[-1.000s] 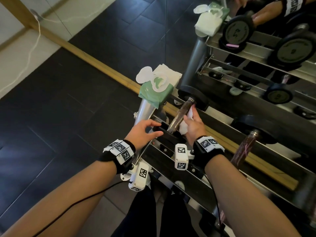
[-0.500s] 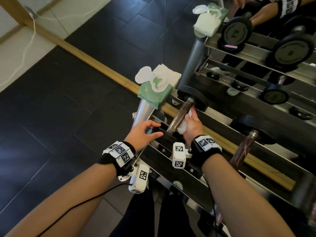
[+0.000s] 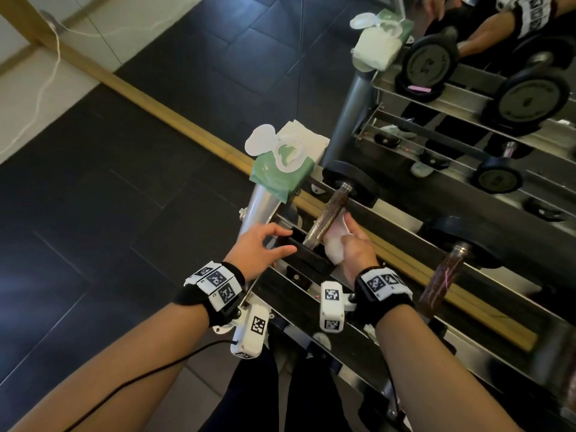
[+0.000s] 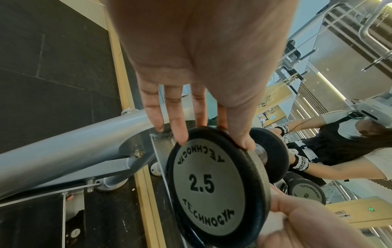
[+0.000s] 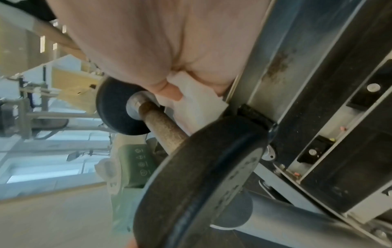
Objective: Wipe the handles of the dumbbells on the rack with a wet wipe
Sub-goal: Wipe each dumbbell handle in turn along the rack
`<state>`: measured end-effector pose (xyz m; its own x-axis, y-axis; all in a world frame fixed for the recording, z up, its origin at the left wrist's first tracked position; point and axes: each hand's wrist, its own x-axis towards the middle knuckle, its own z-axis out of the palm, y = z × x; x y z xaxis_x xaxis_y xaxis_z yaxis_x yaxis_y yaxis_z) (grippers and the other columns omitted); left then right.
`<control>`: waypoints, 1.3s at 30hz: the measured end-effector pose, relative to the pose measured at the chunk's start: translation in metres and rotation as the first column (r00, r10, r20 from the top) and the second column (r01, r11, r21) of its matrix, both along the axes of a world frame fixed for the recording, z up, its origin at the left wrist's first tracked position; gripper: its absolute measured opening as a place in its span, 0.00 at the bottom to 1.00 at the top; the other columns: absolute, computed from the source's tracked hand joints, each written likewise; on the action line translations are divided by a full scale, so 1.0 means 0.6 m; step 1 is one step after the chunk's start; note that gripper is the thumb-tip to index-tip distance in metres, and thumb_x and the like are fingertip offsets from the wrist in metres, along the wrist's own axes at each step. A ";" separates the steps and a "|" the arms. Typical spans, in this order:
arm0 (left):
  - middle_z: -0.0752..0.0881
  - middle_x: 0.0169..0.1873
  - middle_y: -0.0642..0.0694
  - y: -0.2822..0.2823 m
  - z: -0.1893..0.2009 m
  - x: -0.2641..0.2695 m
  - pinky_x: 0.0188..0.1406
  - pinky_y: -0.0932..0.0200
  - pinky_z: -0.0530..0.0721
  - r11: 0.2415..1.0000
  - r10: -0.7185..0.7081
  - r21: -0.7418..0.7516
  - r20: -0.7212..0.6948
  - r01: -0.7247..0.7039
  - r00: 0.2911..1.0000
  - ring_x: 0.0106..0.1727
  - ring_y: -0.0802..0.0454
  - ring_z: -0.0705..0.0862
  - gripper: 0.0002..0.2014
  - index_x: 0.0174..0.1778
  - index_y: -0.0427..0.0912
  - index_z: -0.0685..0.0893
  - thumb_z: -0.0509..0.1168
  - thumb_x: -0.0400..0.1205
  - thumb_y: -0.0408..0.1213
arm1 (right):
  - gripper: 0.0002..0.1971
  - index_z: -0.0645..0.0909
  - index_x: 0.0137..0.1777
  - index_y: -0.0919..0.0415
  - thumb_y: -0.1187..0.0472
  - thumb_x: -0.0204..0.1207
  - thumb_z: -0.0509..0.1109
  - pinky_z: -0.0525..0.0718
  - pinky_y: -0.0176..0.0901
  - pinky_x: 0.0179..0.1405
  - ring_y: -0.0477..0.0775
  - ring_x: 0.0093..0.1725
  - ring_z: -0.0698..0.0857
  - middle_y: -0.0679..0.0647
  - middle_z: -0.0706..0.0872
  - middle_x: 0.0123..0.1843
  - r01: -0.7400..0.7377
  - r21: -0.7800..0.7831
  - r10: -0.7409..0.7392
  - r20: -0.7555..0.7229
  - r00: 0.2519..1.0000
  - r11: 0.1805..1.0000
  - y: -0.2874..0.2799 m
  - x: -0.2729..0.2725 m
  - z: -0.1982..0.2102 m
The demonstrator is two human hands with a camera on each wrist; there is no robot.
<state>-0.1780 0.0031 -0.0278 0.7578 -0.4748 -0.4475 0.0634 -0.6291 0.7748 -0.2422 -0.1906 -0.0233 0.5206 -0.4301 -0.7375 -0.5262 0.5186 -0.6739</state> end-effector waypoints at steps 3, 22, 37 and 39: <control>0.79 0.62 0.55 -0.002 0.001 -0.001 0.39 0.81 0.78 1.000 0.010 -0.008 -0.005 -0.010 1.000 0.50 0.60 0.84 0.15 0.60 0.61 0.84 0.74 0.77 0.51 | 0.29 0.71 0.80 0.45 0.72 0.85 0.54 0.76 0.57 0.72 0.60 0.67 0.82 0.59 0.80 0.74 -0.051 0.048 0.049 0.036 0.998 0.998 0.004 0.027 -0.016; 0.81 0.58 0.59 -0.002 -0.004 -0.001 0.63 0.57 0.76 1.000 0.007 0.021 0.049 -0.008 0.999 0.62 0.58 0.79 0.13 0.56 0.66 0.83 0.74 0.77 0.52 | 0.25 0.82 0.53 0.67 0.85 0.78 0.45 0.90 0.43 0.38 0.60 0.51 0.88 0.60 0.92 0.46 0.011 0.194 -0.018 0.035 0.999 0.981 0.013 0.006 0.010; 0.81 0.61 0.56 -0.003 0.013 0.006 0.54 0.66 0.73 0.998 -0.053 0.038 0.037 0.051 0.998 0.62 0.57 0.79 0.16 0.62 0.55 0.85 0.74 0.78 0.49 | 0.28 0.76 0.76 0.46 0.73 0.83 0.53 0.69 0.50 0.78 0.55 0.69 0.78 0.53 0.77 0.75 -0.010 -0.144 0.024 0.100 0.995 0.990 0.000 0.030 -0.001; 0.81 0.61 0.54 -0.002 0.014 0.008 0.47 0.71 0.77 0.998 -0.054 0.023 0.030 0.053 0.998 0.59 0.58 0.81 0.16 0.62 0.54 0.85 0.74 0.78 0.49 | 0.28 0.80 0.71 0.40 0.72 0.83 0.54 0.71 0.55 0.77 0.57 0.69 0.79 0.53 0.78 0.74 -0.024 -0.125 0.036 0.102 0.994 0.992 0.010 0.012 -0.007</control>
